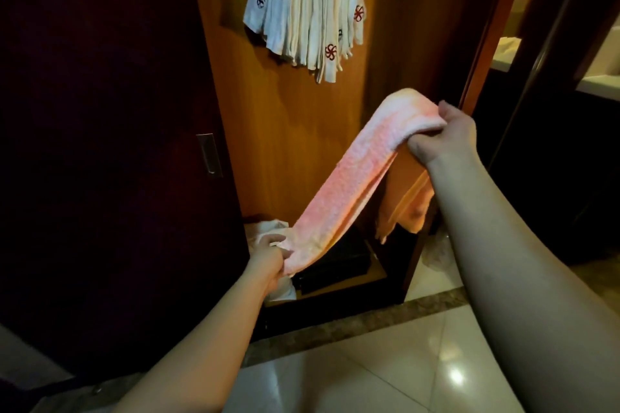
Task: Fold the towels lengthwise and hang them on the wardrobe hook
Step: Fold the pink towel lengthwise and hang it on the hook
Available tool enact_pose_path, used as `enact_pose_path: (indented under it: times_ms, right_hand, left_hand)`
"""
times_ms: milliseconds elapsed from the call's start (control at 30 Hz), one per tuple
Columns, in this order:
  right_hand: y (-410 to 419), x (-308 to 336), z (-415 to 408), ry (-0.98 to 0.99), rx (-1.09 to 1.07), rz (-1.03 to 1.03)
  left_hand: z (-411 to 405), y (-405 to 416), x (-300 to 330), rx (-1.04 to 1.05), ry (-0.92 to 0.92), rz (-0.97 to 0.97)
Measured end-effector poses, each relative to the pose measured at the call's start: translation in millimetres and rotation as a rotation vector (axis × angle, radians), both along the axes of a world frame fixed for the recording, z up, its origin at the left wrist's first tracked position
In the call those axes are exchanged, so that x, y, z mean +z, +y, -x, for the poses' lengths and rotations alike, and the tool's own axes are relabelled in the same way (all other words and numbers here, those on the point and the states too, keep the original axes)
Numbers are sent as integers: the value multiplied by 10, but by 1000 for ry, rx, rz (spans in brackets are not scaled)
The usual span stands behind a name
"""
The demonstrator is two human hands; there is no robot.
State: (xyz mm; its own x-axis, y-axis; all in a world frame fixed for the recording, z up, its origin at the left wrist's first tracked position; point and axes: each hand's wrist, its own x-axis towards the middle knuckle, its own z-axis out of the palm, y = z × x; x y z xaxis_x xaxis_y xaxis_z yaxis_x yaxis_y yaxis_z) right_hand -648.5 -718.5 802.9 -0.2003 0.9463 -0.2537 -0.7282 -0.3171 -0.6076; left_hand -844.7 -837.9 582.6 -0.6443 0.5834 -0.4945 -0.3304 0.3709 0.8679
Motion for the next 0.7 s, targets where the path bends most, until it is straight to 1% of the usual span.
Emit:
enact_pose_path:
  times_ms: [33, 67, 100, 133, 167, 233, 267, 333, 400, 467, 533, 633, 700]
  right_hand:
    - [-55, 64, 36, 36, 40, 30]
    - [-28, 87, 68, 121, 46, 73]
    - [-52, 96, 94, 106, 73, 48]
    - [-62, 125, 120, 149, 87, 54]
    - [-69, 146, 145, 150, 118, 28]
    - [-85, 222, 199, 185, 125, 2]
    - [-87, 254, 238, 189, 119, 0]
    - [-77, 309, 310, 178, 118, -12]
    - [-29, 349, 367, 214, 145, -22]
    - [-29, 410, 420, 262, 185, -67]
    - [-26, 456, 476, 297, 199, -123]
    - [-44, 552, 584, 261, 195, -172]
    - [-25, 602, 653, 240, 245, -201]
  left_hand:
    - [-49, 54, -40, 4, -4, 15]
    - [-97, 106, -71, -8, 0, 42]
    - [-139, 150, -89, -24, 13, 63]
    - [-179, 217, -109, -36, 17, 78]
    - [-220, 278, -108, -38, 8, 78]
    - [-322, 388, -12, -4, -52, 57]
    - [-391, 411, 100, 43, -53, 35]
    - [-544, 439, 369, 138, 15, -73]
    - [-724, 389, 710, 148, 103, -315]
    - [-906, 319, 1029, 31, 113, -582]
    - [-1048, 291, 1231, -132, 102, -742]
    - [-1118, 421, 1326, -363, 201, -804]
    - [-1131, 546, 1400, -448, 215, -788]
